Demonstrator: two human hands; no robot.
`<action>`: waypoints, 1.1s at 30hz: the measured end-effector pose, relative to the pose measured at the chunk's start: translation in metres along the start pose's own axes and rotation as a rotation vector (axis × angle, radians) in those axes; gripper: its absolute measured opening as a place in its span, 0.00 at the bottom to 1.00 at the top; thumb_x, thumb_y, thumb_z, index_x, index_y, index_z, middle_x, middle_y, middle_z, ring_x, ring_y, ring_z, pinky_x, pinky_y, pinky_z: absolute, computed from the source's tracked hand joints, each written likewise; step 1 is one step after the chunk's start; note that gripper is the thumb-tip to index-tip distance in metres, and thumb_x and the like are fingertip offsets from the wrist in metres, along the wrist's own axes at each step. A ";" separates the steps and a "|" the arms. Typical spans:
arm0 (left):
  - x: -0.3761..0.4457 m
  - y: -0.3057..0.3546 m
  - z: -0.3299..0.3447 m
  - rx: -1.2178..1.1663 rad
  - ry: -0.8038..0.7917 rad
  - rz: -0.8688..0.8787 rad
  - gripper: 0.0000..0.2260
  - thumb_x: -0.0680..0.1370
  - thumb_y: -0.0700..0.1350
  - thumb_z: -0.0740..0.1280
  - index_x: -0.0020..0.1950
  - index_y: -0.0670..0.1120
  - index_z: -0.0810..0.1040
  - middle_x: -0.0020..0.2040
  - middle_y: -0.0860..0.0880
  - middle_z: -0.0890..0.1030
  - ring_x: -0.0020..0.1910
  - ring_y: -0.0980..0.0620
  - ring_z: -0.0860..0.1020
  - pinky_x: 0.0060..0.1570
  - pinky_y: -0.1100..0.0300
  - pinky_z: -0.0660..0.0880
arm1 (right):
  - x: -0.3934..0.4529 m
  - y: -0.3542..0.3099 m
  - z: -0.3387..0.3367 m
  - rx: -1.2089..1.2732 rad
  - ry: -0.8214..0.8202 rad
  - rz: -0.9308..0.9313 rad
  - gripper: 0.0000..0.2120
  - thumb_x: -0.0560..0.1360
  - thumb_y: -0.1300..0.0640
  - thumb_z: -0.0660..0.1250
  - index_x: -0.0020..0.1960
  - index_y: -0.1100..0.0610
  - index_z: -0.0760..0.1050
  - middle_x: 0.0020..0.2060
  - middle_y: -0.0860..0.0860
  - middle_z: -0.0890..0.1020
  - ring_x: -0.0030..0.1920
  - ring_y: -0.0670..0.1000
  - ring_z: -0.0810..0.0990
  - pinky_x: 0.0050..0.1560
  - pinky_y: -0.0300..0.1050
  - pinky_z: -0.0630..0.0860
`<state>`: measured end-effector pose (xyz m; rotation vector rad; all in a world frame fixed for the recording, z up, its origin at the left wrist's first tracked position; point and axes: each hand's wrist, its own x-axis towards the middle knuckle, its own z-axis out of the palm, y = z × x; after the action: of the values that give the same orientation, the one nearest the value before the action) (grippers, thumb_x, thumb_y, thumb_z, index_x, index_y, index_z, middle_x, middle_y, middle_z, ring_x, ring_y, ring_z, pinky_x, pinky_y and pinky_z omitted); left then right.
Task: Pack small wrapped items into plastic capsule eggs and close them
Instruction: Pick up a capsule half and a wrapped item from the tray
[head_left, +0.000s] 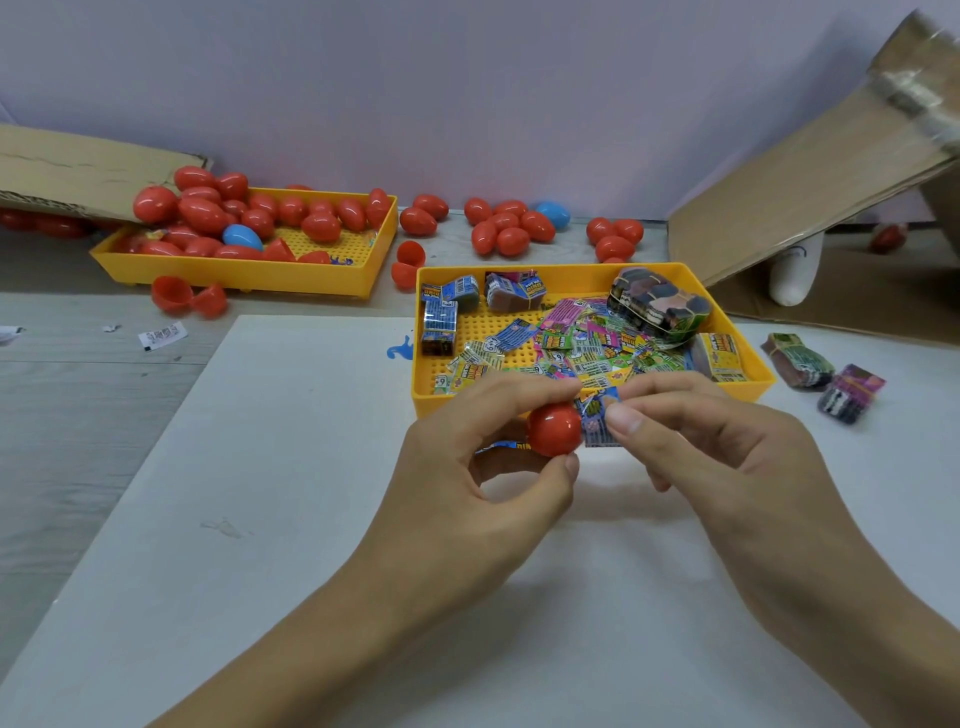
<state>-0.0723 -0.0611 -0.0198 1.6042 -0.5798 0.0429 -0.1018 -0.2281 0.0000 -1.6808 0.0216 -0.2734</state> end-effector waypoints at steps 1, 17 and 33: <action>0.000 0.000 0.000 -0.001 0.001 -0.003 0.17 0.73 0.36 0.71 0.60 0.50 0.81 0.54 0.55 0.81 0.52 0.51 0.82 0.49 0.66 0.78 | 0.000 0.000 0.000 0.005 -0.004 0.002 0.10 0.63 0.48 0.71 0.39 0.52 0.86 0.44 0.43 0.82 0.35 0.38 0.77 0.34 0.31 0.71; 0.000 0.000 -0.001 0.013 0.017 -0.010 0.17 0.72 0.37 0.72 0.59 0.50 0.81 0.54 0.54 0.82 0.52 0.54 0.82 0.48 0.66 0.79 | -0.001 0.001 0.000 -0.055 -0.070 -0.004 0.10 0.69 0.47 0.72 0.30 0.46 0.82 0.43 0.40 0.82 0.46 0.38 0.79 0.37 0.29 0.72; -0.001 0.000 0.000 0.043 0.008 0.013 0.21 0.73 0.37 0.71 0.64 0.50 0.79 0.56 0.55 0.81 0.55 0.55 0.81 0.50 0.66 0.79 | 0.000 0.006 -0.001 -0.120 -0.033 -0.032 0.10 0.66 0.43 0.68 0.39 0.48 0.84 0.48 0.40 0.81 0.43 0.39 0.79 0.36 0.31 0.73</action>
<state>-0.0728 -0.0605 -0.0201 1.6419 -0.5859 0.0720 -0.1015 -0.2299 -0.0063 -1.8060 -0.0135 -0.2729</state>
